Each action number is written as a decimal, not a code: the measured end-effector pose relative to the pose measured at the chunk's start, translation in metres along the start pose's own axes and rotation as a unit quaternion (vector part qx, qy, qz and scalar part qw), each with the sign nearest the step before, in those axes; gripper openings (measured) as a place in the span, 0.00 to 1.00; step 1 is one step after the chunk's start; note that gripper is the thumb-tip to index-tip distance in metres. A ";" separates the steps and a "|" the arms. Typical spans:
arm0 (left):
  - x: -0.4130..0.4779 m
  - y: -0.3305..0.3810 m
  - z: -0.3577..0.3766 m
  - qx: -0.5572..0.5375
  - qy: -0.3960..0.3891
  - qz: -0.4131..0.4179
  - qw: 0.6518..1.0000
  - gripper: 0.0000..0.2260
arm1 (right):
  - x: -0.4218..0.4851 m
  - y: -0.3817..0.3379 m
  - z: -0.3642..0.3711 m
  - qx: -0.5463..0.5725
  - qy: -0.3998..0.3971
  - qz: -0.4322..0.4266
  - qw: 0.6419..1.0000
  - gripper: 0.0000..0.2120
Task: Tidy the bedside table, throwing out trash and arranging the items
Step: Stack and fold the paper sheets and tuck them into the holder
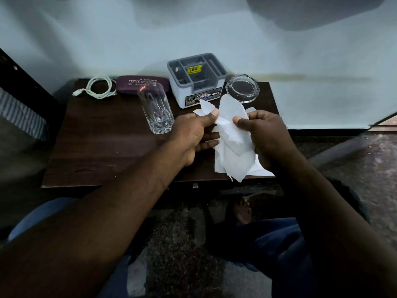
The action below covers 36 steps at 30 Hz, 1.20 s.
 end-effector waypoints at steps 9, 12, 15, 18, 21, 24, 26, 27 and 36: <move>-0.001 0.004 -0.003 0.018 0.008 0.006 1.000 0.06 | -0.004 -0.005 -0.004 -0.043 0.109 -0.052 0.992 0.06; -0.002 0.006 -0.004 0.032 -0.001 0.011 0.999 0.05 | -0.004 -0.005 -0.003 -0.032 0.127 -0.061 0.990 0.06; -0.004 0.006 -0.002 0.031 -0.029 0.013 0.999 0.09 | -0.003 -0.002 0.002 0.045 0.103 -0.020 0.993 0.04; -0.007 0.005 -0.001 0.034 -0.037 0.017 0.999 0.13 | -0.005 0.000 0.013 0.157 0.035 0.038 0.986 0.10; -0.008 0.006 -0.001 0.028 -0.029 0.023 0.999 0.14 | -0.006 0.004 0.018 0.215 0.003 0.088 0.973 0.18; -0.010 0.008 -0.002 0.002 -0.020 0.015 1.000 0.12 | -0.009 0.006 0.019 0.227 0.013 0.133 0.965 0.22; -0.011 0.008 -0.002 -0.010 -0.019 0.009 1.000 0.11 | -0.011 0.006 0.020 0.227 0.014 0.150 0.962 0.23; -0.010 0.008 -0.002 -0.007 -0.020 0.008 1.000 0.10 | -0.011 0.006 0.020 0.228 0.009 0.153 0.962 0.24; -0.009 0.009 -0.004 0.073 -0.019 0.046 0.996 0.08 | -0.010 0.000 0.021 0.066 -0.098 0.027 0.993 0.20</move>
Point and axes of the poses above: each hand's wrist, its own x-axis towards the middle knuckle, its own z-axis out of the palm, y = z × x, the point moved 4 cm from there along x, towards the middle knuckle, and after that the axes turned 6 degrees about x, right-handed, at the moved point
